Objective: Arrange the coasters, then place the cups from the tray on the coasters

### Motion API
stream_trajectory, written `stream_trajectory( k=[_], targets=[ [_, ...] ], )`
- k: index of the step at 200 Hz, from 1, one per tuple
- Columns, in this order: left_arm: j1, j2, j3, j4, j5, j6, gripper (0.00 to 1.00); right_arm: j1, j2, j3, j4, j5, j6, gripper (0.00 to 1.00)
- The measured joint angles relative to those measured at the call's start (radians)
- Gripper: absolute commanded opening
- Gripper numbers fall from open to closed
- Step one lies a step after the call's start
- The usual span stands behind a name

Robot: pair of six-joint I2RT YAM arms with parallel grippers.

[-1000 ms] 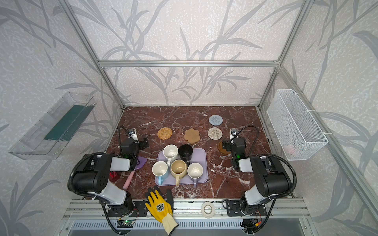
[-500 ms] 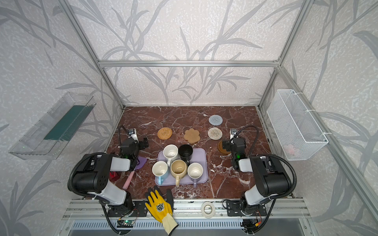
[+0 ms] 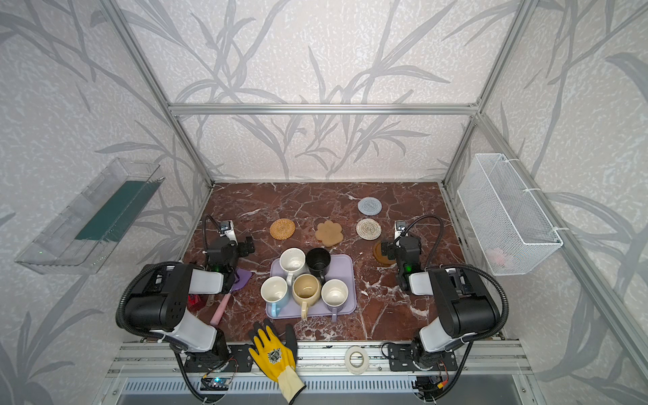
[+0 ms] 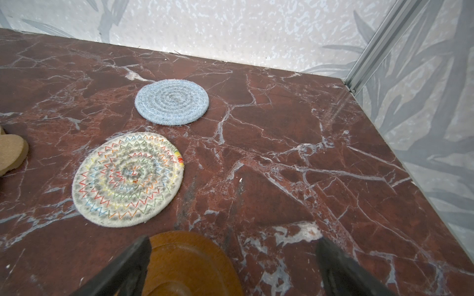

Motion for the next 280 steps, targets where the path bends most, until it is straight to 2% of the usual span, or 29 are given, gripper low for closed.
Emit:
stream_trajectory(
  k=[64,87,138,170,192,223,253,280],
  targets=[
    [0.0,0.0,-0.006,0.016,0.002,0.0,0.99,0.0,-0.002,0.0,0.0,0.0,0.0,0.99],
    [0.0,-0.031,-0.046,0.049,0.004,0.0,0.99,0.0,-0.043,0.0,-0.026,0.0,0.002,0.99],
    [0.0,-0.208,-0.068,-0.003,-0.013,-0.001,0.99,0.0,-0.251,0.008,-0.202,0.0,0.019,0.99],
    [-0.002,-0.352,-0.059,-0.137,-0.052,-0.031,0.99,0.0,-0.36,0.078,-0.436,0.011,0.115,0.99],
    [-0.004,-0.449,0.005,-0.293,-0.05,-0.076,0.99,-0.001,-0.436,0.139,-0.587,-0.018,0.196,0.99],
    [-0.006,-0.52,0.142,-0.476,-0.031,-0.214,0.99,-0.001,-0.522,0.193,-0.749,-0.091,0.308,0.99],
    [-0.006,-0.541,0.162,-0.527,0.055,-0.357,0.99,-0.001,-0.539,0.268,-0.885,-0.172,0.389,0.99],
    [-0.014,-0.488,0.224,-0.628,0.161,-0.44,0.99,0.002,-0.499,0.342,-0.972,-0.241,0.442,0.99]
  ],
)
